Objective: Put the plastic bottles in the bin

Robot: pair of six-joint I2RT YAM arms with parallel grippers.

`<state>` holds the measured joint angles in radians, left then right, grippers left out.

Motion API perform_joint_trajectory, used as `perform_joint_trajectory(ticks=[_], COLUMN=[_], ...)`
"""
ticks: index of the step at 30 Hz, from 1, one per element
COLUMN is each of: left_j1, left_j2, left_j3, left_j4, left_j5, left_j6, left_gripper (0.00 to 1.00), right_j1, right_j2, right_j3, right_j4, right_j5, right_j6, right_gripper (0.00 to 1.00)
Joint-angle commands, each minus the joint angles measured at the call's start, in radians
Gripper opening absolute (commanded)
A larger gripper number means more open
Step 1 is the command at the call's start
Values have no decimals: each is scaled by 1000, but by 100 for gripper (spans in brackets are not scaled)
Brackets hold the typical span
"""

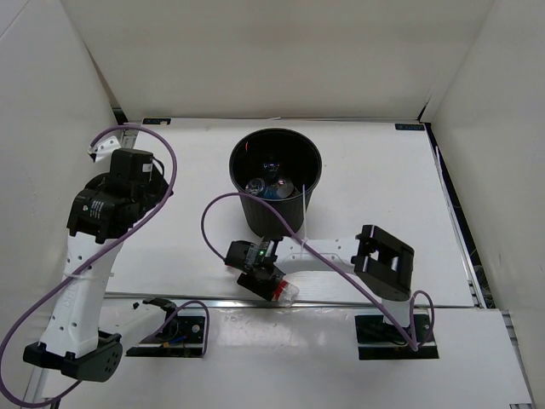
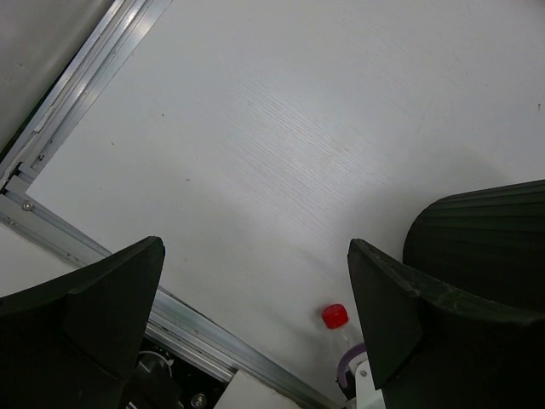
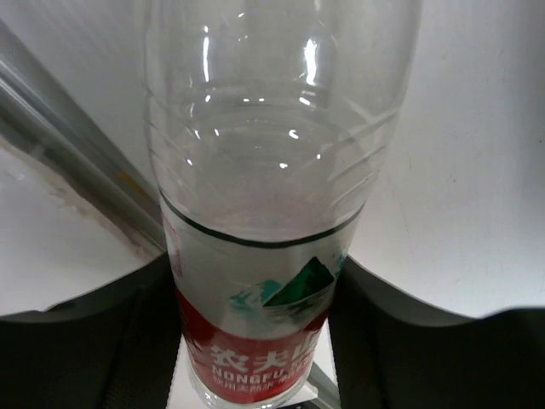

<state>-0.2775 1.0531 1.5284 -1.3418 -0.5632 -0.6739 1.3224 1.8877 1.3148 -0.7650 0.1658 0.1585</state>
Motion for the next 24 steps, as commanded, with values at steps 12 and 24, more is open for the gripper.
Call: perform_joint_trajectory(ticks=[12,24], left_j1=[4,4], left_j2=[-80,-119], left_j3=[1,-80], left_j4=[-54,-54], left_j5=[-69,-72], left_j6=[-12,-23], left_gripper=[100,100], right_j1=[93,-236], right_j2=[-159,-285], right_j3=[716,821], right_j4=[-290,41], right_j5=[239,479], right_j6=[87,-28], right_gripper=[46,57])
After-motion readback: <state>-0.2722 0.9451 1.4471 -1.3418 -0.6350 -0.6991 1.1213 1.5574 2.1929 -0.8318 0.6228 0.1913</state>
